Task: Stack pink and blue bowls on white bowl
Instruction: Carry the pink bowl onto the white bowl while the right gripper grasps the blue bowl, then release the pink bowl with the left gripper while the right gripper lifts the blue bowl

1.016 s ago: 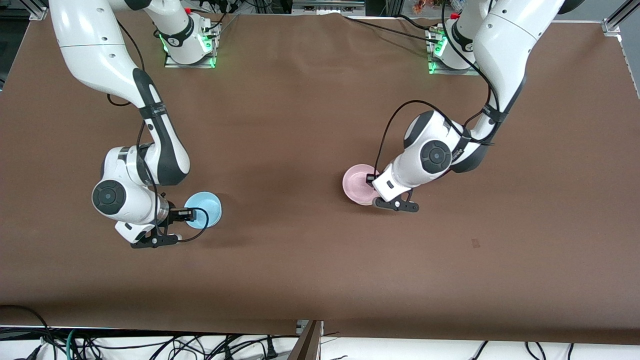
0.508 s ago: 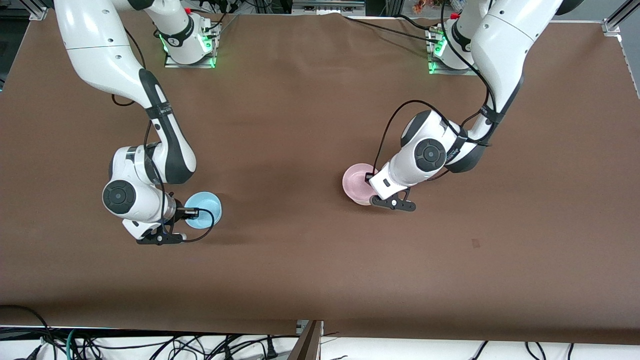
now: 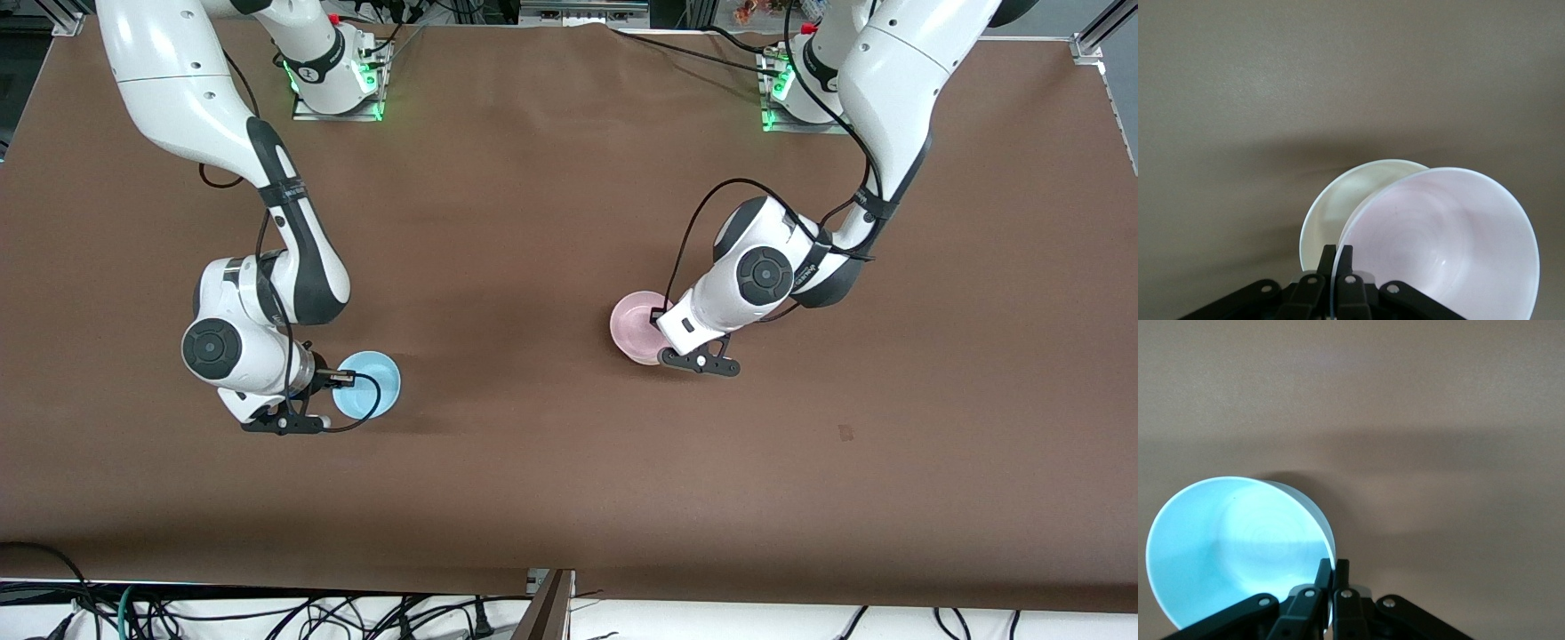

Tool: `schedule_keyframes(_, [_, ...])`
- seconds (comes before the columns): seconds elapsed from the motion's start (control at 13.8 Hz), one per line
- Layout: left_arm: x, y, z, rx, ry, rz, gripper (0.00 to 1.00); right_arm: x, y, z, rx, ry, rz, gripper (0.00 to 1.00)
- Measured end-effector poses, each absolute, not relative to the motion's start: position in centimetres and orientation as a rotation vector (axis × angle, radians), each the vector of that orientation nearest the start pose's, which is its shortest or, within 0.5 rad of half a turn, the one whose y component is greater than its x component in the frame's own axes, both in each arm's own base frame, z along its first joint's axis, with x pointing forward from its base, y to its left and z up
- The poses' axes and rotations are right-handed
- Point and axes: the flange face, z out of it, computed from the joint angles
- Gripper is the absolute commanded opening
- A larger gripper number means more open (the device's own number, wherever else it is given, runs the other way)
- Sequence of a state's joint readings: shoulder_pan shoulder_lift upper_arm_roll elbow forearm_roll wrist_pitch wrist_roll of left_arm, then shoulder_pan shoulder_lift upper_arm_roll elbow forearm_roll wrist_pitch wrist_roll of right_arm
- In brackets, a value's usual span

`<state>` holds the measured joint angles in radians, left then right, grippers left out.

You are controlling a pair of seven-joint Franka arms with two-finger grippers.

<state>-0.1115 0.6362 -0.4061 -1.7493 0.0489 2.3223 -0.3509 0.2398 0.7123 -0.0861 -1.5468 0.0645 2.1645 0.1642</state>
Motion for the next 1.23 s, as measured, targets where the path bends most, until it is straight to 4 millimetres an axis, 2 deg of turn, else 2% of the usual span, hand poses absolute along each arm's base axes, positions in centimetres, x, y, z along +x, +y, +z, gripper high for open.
schedule_keyframes(0.44, [59.1, -30.2, 23.2, -3.308, 0.205, 0.156, 0.0, 68.5, 11.9, 24.2, -3.156, 0.199, 0.182, 0.0])
schedule_keyframes(0.58, [59.1, -30.1, 23.1, -3.291, 0.23, 0.146, 0.0, 68.2, 12.0, 26.0, -3.147, 0.218, 0.219, 0.0])
schedule_keyframes(0.94, [58.9, -30.0, 22.3, -3.273, 0.254, 0.152, 0.0, 67.3, 12.6, 32.4, -3.062, 0.256, 0.28, 0.0])
schedule_keyframes(1.02, [58.9, -30.0, 22.2, -3.272, 0.254, 0.155, 0.2, 67.3, 12.7, 33.3, -3.052, 0.256, 0.295, 0.0])
schedule_keyframes(1.09, [58.9, -30.0, 22.2, -3.272, 0.253, 0.157, 0.99, 67.3, 12.9, 34.2, -3.041, 0.255, 0.309, 0.0])
schedule_keyframes(1.23, [58.9, -30.1, 22.2, -3.274, 0.242, 0.155, 1.0, 67.5, 13.2, 35.4, -3.027, 0.252, 0.327, 0.0])
